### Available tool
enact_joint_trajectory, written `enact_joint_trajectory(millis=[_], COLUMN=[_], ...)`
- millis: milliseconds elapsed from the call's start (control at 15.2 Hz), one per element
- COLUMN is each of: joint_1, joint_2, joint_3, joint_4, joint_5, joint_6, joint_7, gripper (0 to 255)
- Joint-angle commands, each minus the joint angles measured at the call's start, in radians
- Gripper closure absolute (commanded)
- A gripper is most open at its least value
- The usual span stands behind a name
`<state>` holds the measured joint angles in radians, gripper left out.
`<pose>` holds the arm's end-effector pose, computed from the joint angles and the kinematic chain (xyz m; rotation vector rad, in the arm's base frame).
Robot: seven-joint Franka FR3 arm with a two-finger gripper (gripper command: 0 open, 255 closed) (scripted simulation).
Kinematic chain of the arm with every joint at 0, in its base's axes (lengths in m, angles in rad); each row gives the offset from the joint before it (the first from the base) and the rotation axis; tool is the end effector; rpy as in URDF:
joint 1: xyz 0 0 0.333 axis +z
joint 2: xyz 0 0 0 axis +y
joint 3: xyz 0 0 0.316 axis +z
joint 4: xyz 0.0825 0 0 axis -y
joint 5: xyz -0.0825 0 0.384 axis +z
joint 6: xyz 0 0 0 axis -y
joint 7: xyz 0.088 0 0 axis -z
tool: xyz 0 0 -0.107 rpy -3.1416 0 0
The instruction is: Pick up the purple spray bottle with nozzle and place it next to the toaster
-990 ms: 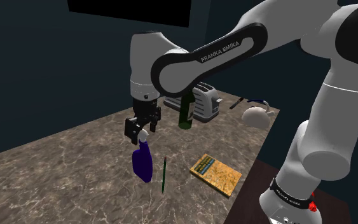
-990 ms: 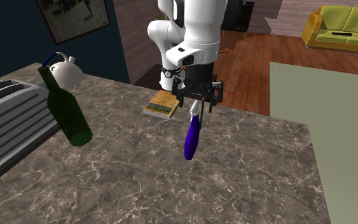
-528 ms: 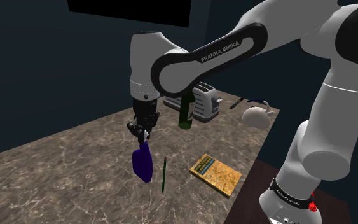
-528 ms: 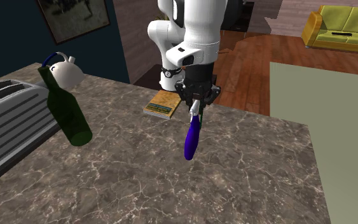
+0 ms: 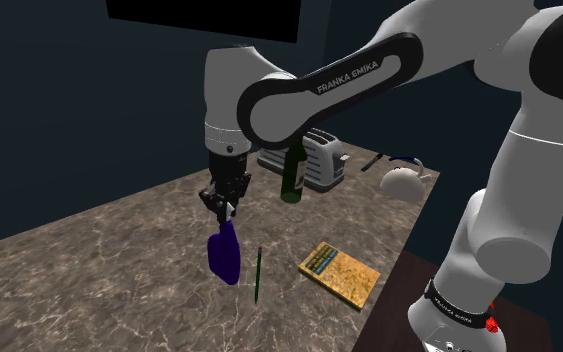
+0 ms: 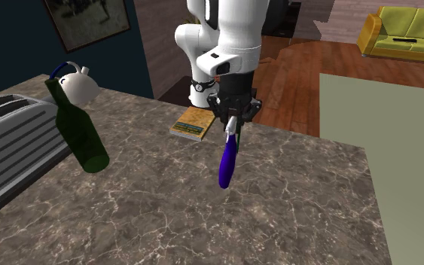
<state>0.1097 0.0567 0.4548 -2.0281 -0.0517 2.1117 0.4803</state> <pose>0.4805 0.2983 0.4255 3.1356 0.1711 0.0604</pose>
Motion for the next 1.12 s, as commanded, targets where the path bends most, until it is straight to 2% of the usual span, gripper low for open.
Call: enact_joint_trajectory(millis=[0, 1056], joint_1=[-0.001, -0.005], joint_2=[-0.009, -0.058], joint_3=[0.000, -0.002], joint_4=[0.014, 0.179], joint_5=[0.005, 0.032], joint_6=[-0.022, -0.230], joint_7=[-0.005, -0.026], gripper=[255, 255])
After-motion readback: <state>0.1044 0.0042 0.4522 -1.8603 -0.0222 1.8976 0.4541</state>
